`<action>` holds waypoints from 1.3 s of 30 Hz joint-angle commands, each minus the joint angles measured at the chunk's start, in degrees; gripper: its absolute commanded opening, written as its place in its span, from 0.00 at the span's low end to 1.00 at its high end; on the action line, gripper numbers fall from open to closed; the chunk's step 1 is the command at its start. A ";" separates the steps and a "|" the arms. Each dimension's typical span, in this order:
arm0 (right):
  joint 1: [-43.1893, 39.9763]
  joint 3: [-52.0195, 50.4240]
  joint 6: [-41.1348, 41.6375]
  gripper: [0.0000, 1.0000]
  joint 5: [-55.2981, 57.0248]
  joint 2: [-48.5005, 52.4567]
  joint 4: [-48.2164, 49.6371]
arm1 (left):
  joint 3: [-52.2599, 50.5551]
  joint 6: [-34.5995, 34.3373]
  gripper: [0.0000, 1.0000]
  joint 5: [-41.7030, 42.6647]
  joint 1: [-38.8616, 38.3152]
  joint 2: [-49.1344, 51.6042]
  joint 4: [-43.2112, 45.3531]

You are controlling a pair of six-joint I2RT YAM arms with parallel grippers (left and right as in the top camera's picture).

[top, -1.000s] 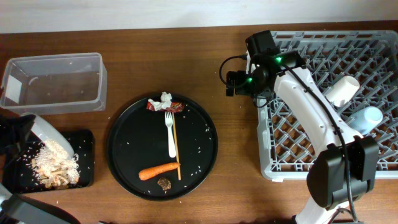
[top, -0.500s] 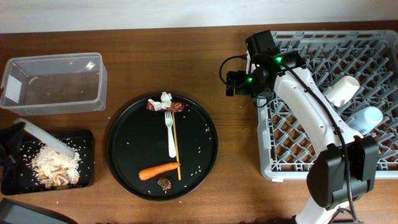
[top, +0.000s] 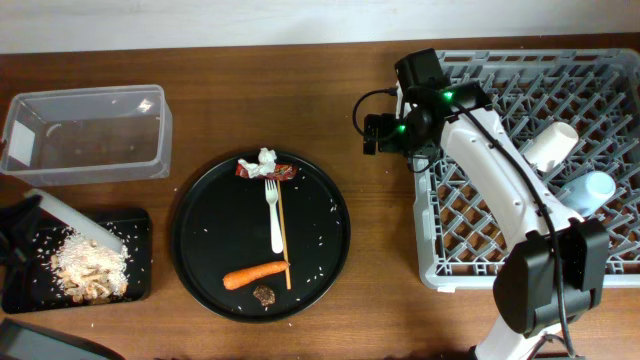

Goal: Sort waste into correct bins and load items into the dishwasher rack
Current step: 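Return the empty plate to the round tray with the left gripper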

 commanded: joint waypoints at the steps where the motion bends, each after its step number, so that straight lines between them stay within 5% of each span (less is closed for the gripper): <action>1: -0.26 0.90 0.46 0.99 0.39 -0.55 0.11 | 0.09 0.57 0.01 6.23 0.31 -1.07 -1.14; 3: -0.26 0.90 0.48 0.99 0.39 -0.55 0.13 | 0.09 -1.03 0.01 1.31 0.31 -1.07 -0.28; 10: -0.26 0.90 0.48 0.99 0.39 -0.55 0.11 | 0.17 2.14 0.01 5.46 -3.15 -5.29 -3.39; 15: -0.26 0.90 0.48 0.99 0.39 -0.55 0.11 | 0.81 1.31 0.01 -4.46 -8.09 -13.16 -4.00; 20: -0.26 0.90 0.48 0.99 0.39 -0.55 0.11 | 0.81 1.73 0.01 -17.79 -23.06 -21.70 -4.26; 29: -0.26 0.90 0.48 0.99 0.39 -0.55 0.11 | 0.74 -0.96 0.01 -59.76 -67.34 -18.45 -7.04; 39: -0.26 0.90 0.46 0.99 0.39 -0.55 0.11 | 0.74 -0.90 0.01 -62.01 -76.43 2.47 -5.16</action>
